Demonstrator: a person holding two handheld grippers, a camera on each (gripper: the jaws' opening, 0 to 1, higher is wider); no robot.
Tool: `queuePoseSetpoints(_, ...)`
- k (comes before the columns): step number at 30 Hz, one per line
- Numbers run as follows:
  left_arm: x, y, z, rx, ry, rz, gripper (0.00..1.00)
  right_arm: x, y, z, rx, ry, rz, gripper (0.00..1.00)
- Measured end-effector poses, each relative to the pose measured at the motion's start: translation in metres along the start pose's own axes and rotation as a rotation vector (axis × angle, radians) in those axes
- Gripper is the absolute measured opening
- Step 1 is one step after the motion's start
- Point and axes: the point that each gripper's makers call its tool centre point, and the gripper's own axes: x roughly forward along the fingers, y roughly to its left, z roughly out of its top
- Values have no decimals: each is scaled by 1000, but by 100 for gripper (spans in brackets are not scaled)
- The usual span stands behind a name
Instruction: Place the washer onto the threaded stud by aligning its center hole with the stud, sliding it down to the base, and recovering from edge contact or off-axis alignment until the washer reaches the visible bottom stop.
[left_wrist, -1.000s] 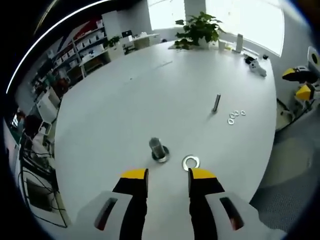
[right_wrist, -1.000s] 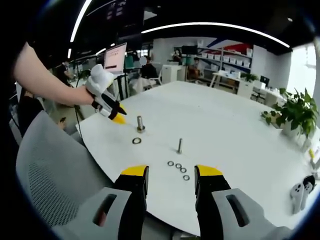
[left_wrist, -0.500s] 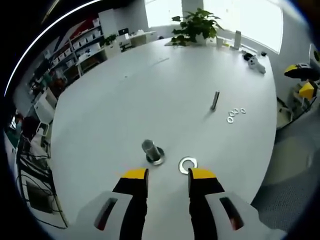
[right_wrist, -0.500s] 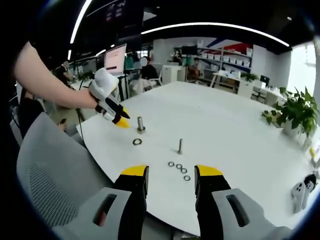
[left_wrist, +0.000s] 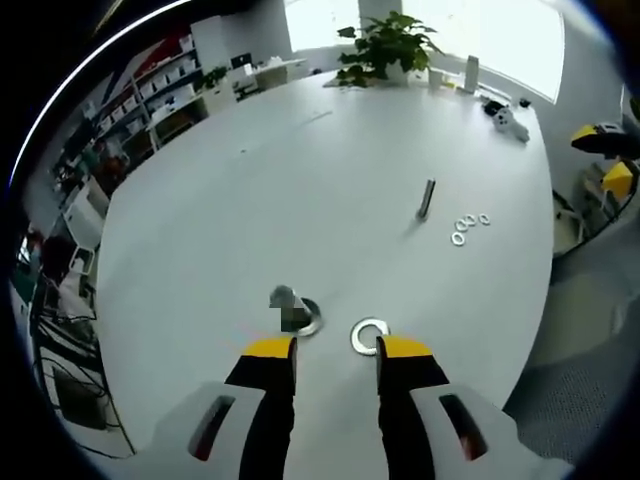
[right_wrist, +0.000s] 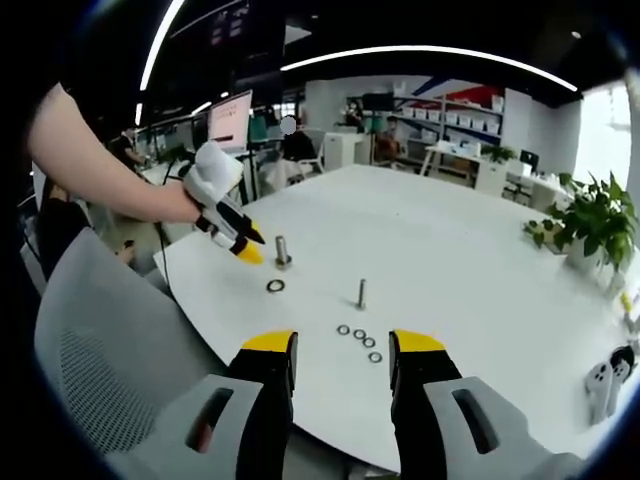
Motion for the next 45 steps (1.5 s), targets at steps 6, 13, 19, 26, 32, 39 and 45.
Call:
queuePoseSetpoints(6, 5, -1, -1, 6, 13, -6, 30, 0, -1, 1, 5, -4, -1, 39)
queuePoseSetpoints(13, 10, -4, 2, 18, 21, -14, 30, 0, -1, 1, 15, -9, -2, 39)
queuePoseSetpoints(19, 15, -6, 2, 28, 34, -23, 29, 0, -2, 1, 20, -9, -1, 39)
queuePoseSetpoints(26, 19, -7, 1, 35, 48, -26, 29, 0, -2, 1, 26, -13, 0, 39)
queuePoseSetpoints(32, 23, -8, -1, 37, 60, -29, 29, -1, -2, 2, 29, -16, 3, 39)
queuePoseSetpoints(39, 26, -11, 0, 50, 71, -34, 29, -1, -3, 2, 39, -21, 1, 39)
queuePoseSetpoints(45, 32, -10, 2, 60, 80, -37, 29, -1, -3, 2, 38, -24, 0, 39)
